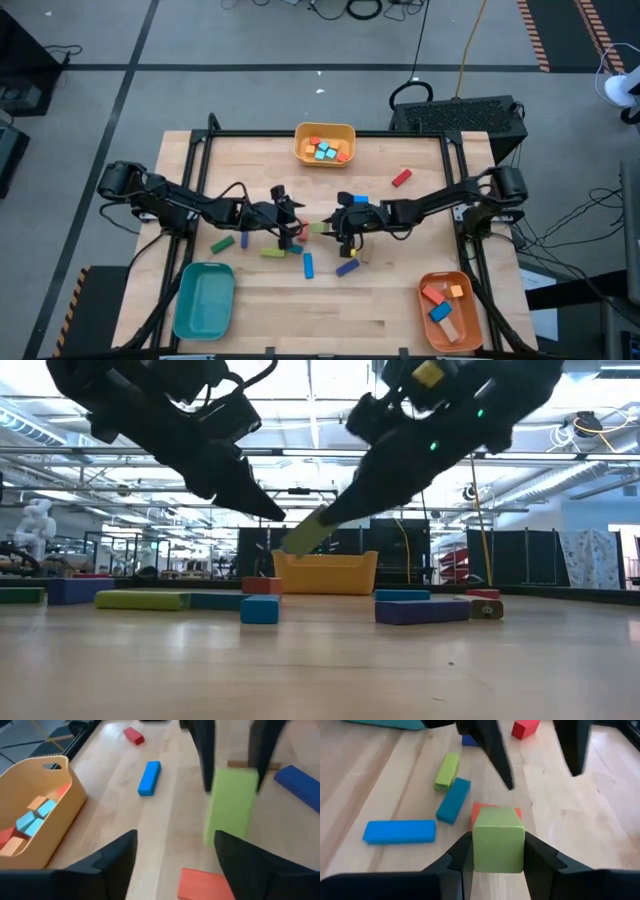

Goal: Sort blocks by size
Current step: Put the big green rectangle block into the orange bin, then put the big orange rectangle block into the orange bin

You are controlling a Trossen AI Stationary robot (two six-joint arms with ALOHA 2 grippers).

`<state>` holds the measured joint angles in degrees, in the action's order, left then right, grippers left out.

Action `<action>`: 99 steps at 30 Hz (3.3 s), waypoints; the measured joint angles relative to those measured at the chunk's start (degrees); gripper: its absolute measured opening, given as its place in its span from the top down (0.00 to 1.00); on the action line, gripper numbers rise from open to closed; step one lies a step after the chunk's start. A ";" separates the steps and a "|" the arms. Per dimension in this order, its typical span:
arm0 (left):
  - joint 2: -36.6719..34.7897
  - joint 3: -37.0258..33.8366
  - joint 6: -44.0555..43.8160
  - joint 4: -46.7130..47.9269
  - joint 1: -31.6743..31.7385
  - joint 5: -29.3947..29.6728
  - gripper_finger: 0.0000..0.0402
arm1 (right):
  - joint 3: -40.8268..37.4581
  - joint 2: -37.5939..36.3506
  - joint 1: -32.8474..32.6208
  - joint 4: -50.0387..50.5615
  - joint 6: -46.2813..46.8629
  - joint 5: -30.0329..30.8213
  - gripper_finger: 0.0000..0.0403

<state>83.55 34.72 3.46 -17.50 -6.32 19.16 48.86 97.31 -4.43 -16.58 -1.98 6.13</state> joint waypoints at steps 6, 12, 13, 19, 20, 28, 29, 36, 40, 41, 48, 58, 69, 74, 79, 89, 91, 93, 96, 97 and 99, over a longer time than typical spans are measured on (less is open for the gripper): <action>0.00 0.00 0.01 0.29 0.01 1.67 0.23 | 0.09 -10.55 -0.53 19.55 3.50 -0.36 0.72; 0.00 0.00 -2.05 0.32 -0.06 2.35 0.23 | 0.09 -22.94 -2.72 39.02 9.68 -0.50 0.72; 0.00 -0.02 -3.10 0.37 -0.10 2.35 0.23 | 0.09 -25.09 -3.31 41.38 10.81 -0.50 0.72; 0.00 -0.02 -7.62 0.44 -0.10 2.36 0.23 | 0.09 -36.45 -7.97 55.32 21.37 -1.19 0.72; 0.00 -0.02 -8.34 0.44 -0.10 2.35 0.23 | 0.09 -37.95 -8.75 56.95 23.63 -1.92 0.72; 0.00 -0.02 -10.67 0.21 -0.08 2.35 0.23 | 0.09 -43.46 -17.98 65.62 42.18 -4.74 0.70; 0.00 -0.02 -10.69 0.07 -0.08 2.37 0.23 | 0.07 -43.42 -19.44 66.04 43.97 -5.17 0.70; 0.00 -0.04 -13.35 0.00 -0.08 2.35 0.23 | 0.06 -41.97 -30.04 67.00 57.69 -10.61 0.71; 0.00 -0.07 -16.26 0.17 -0.08 2.35 0.23 | 0.06 -40.58 -35.78 69.00 66.96 -11.81 0.71; 0.00 -0.07 -17.02 0.48 -0.08 2.34 0.23 | 0.06 -40.16 -37.10 69.35 69.52 -12.75 0.71; 0.00 -0.09 -19.74 3.19 -0.08 2.31 0.23 | 0.06 -34.40 -45.26 71.43 83.56 -21.90 0.70; 0.00 -0.09 -25.56 3.77 1.12 2.98 0.23 | 0.06 -23.86 -50.11 62.34 89.41 -28.74 0.70; 0.00 -0.10 -33.14 7.60 3.27 -1.08 0.23 | 0.06 -17.98 -50.75 65.50 89.68 -34.98 0.61; 0.00 -0.09 -33.38 7.57 3.24 -1.37 0.23 | 0.06 -18.19 -49.41 69.43 87.34 -34.65 0.52; 0.00 -0.09 -36.21 7.54 3.31 -1.37 0.23 | 0.06 -18.84 -47.30 69.44 83.53 -34.28 0.49; 0.74 -0.09 -45.18 8.02 3.31 -0.97 0.23 | 3.62 -25.58 -45.40 69.89 75.43 -17.71 0.56; 2.08 -0.03 -46.58 7.57 3.31 -0.79 0.23 | 4.82 -26.77 -45.41 70.54 73.88 -13.34 0.57; 3.78 -0.02 -48.25 7.98 3.11 -0.81 0.23 | 5.71 -27.46 -45.42 71.40 72.89 -9.88 0.59; 7.08 1.13 -49.70 8.61 2.32 -0.85 0.23 | 6.12 -27.93 -45.42 73.43 72.36 -6.40 0.60; 8.16 2.04 -49.97 9.71 1.82 -0.93 0.23 | 6.12 -27.95 -45.42 74.25 72.14 -5.97 0.61; 10.27 4.48 -51.64 12.56 1.06 -1.14 0.23 | 6.12 -27.93 -45.42 75.82 71.78 -5.69 0.62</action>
<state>93.82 39.20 -48.17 -4.93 -5.26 18.02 54.98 69.38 -49.84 59.24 69.80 0.44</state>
